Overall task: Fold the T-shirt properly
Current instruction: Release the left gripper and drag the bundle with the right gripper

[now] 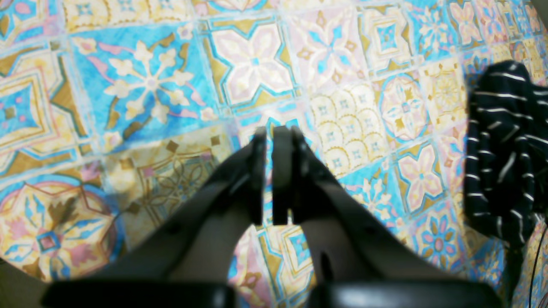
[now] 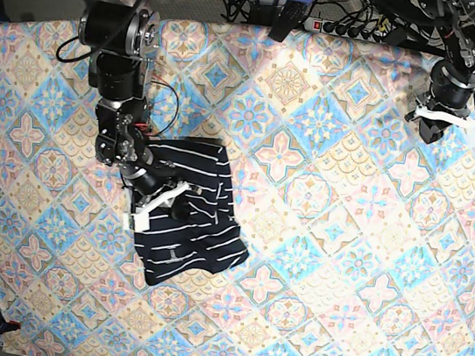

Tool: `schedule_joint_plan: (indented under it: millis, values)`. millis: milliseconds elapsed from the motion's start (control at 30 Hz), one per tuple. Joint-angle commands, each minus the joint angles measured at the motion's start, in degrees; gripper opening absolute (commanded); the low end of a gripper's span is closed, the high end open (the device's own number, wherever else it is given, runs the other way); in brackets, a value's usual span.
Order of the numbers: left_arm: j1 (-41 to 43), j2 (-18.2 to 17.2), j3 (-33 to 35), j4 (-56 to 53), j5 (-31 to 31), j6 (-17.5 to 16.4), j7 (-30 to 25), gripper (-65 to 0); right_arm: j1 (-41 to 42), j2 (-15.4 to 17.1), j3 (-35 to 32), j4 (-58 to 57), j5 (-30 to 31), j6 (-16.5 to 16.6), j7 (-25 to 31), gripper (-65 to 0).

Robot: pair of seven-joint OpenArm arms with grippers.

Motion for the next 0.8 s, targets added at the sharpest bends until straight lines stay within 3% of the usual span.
schedule_joint_plan:
  millis: [0,100,233,367,567,767]
  values:
    - [0.0,-0.4,-0.1,1.0,-0.7,-0.2,-1.2,-63.4,0.6,1.2,0.6,1.4,-1.0,-1.8,-0.5,-59.9]
    - [0.0,-0.4,-0.1,1.0,-0.7,-0.2,-1.2,-63.4,-1.1,1.7,0.5,7.7,-1.0,-1.8,-1.2,-59.9]
    - [-0.1,-0.4,-0.1,1.0,-0.7,-0.2,-1.2,-63.4,-6.6,1.4,0.4,22.1,-1.0,-1.8,-8.1,-59.9]
    - [-0.3,-0.4,-0.1,0.9,-0.6,-0.2,-1.2,-63.4,-11.0,1.4,-4.8,31.5,-1.0,-1.8,-11.1,-59.9]
    - [-1.5,-0.4,0.0,0.8,-0.2,-0.2,-1.1,-63.4,-12.0,0.5,-12.2,29.5,-0.9,-1.8,-11.4,-59.9]
    - [-1.7,-0.4,0.0,0.8,-0.2,-0.2,-1.1,-63.4,-12.0,-1.0,-13.8,23.1,-0.9,-1.8,-11.1,-59.9]
